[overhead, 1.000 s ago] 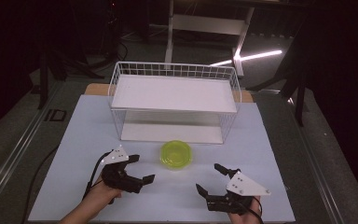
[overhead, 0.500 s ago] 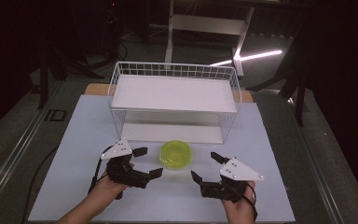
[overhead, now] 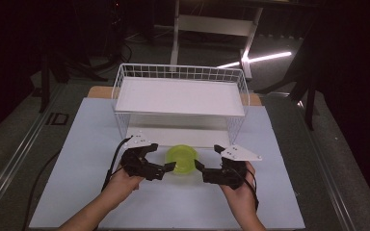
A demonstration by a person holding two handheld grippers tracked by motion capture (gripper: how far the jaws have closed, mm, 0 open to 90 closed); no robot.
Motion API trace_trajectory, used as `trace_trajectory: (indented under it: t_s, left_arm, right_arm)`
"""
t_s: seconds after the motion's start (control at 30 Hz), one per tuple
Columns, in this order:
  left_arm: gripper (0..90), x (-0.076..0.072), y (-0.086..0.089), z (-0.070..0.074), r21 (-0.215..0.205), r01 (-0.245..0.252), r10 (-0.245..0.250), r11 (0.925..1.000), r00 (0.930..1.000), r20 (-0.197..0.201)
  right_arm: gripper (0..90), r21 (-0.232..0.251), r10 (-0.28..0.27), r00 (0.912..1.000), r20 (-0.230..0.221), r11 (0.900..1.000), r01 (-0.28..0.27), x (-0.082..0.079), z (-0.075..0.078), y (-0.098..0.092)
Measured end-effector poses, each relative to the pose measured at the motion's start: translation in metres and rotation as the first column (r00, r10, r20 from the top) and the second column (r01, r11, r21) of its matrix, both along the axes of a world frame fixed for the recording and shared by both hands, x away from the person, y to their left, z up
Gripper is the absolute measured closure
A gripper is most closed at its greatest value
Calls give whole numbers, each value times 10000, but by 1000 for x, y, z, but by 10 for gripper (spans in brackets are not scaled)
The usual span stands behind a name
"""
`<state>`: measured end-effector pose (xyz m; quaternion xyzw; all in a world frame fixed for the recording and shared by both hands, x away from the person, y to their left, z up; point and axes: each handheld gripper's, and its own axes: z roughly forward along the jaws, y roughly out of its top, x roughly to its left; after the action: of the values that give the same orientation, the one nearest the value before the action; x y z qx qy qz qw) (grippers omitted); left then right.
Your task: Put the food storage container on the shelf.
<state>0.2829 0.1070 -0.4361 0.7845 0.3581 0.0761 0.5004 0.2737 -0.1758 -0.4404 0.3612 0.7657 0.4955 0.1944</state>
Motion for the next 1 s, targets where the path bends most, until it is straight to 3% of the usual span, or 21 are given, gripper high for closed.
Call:
trace_trajectory:
  t_s: [0.23, 0.33, 0.4, 0.5, 0.53, 0.57, 0.63, 0.73, 0.83, 1.0]
  left_arm:
    - [56, 15, -1, -7, 118, -243, 246, 9996, 9994, -250]
    - [68, 20, 0, -8, 57, -385, 387, 9992, 9987, -324]
    - [78, 28, 0, -13, -205, -532, 514, 9984, 9956, -781]
    - [105, 33, -2, -19, -152, -706, 681, 9974, 9896, -1266]
    - [121, 33, -2, -19, -152, -706, 681, 9974, 9896, -1266]
    - [121, 35, -3, -22, -251, -927, 878, 9954, 9843, -1533]
    - [157, 35, -3, -24, -113, -1187, 1151, 9929, 9791, -1678]
    - [226, 38, -3, -30, -36, -1371, 1337, 9905, 9711, -1976]
    - [261, 41, -2, -38, 219, -1507, 1517, 9883, 9619, -2274]
    - [307, 43, -4, -48, 183, -1525, 1514, 9881, 9472, -2826]
  right_arm:
    - [148, 22, -371, 9983, -451, 9993, 373, 15, -5, 6]
    - [212, 103, -345, 9971, -677, 9993, 353, 20, -7, 6]
    - [246, 58, -527, 9929, -1070, 9985, 536, 27, -11, 8]
    - [274, 132, -703, 9858, -1522, 9972, 732, 33, -17, 8]
    - [274, 132, -703, 9858, -1522, 9972, 732, 33, -17, 8]
    - [292, 241, -737, 9818, -1750, 9966, 791, 35, -19, 8]
    - [320, 423, -922, 9668, -2382, 9936, 1052, 40, -26, 7]
    - [358, 382, -995, 9531, -2859, 9926, 1151, 42, -32, 8]
    - [365, 359, -1046, 9416, -3200, 9918, 1224, 43, -37, 9]
    - [418, 87, -1047, 9296, -3533, 9933, 1152, 47, -41, 13]
